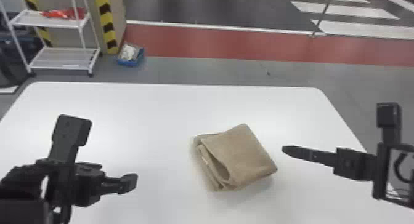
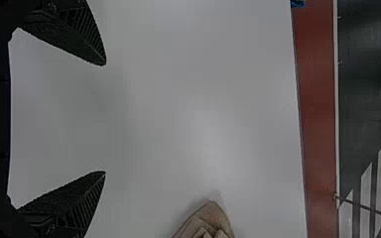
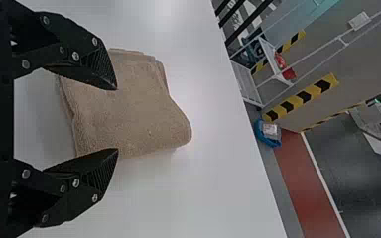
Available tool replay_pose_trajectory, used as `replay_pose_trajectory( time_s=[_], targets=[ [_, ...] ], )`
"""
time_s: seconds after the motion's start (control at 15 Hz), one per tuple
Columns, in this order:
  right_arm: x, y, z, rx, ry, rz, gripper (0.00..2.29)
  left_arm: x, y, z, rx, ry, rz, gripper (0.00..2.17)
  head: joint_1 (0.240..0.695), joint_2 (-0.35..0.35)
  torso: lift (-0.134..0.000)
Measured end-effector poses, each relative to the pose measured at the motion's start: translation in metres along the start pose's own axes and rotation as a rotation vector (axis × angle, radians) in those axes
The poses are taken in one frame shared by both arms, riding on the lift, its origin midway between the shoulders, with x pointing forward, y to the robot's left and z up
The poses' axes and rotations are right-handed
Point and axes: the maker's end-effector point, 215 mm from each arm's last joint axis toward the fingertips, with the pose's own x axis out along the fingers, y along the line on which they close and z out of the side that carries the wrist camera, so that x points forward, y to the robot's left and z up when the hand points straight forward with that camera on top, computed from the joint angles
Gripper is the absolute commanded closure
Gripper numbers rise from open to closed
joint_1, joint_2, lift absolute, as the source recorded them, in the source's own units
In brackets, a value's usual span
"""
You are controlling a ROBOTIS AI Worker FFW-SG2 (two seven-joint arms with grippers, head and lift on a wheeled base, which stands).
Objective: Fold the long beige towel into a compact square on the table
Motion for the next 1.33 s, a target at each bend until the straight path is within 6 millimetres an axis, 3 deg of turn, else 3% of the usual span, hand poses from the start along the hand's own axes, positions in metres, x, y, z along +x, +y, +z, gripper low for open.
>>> replay_pose_trajectory(
  time_s=[0.27,0.67,1.07,1.33],
  targets=[
    [-0.006,-0.012,-0.021,-0.036,0.077,-0.052,2.13,0.001,-0.002,0.002,0.006,-0.002,0.001,0.10,0.695,-0.189,-0.124],
    [0.018,-0.020,-0.057,-0.084,0.221,-0.134,2.13,0.000,0.001,0.003,0.007,-0.004,0.006,0.10,0.695,-0.171,-0.124],
    [0.054,-0.039,-0.043,-0.083,0.278,-0.200,2.13,0.000,0.005,0.000,0.003,0.000,0.010,0.10,0.695,-0.160,-0.124],
    [0.066,-0.052,-0.031,-0.095,0.274,-0.288,2.13,-0.001,0.007,0.000,0.000,-0.003,0.012,0.10,0.695,-0.163,-0.124]
  ],
)
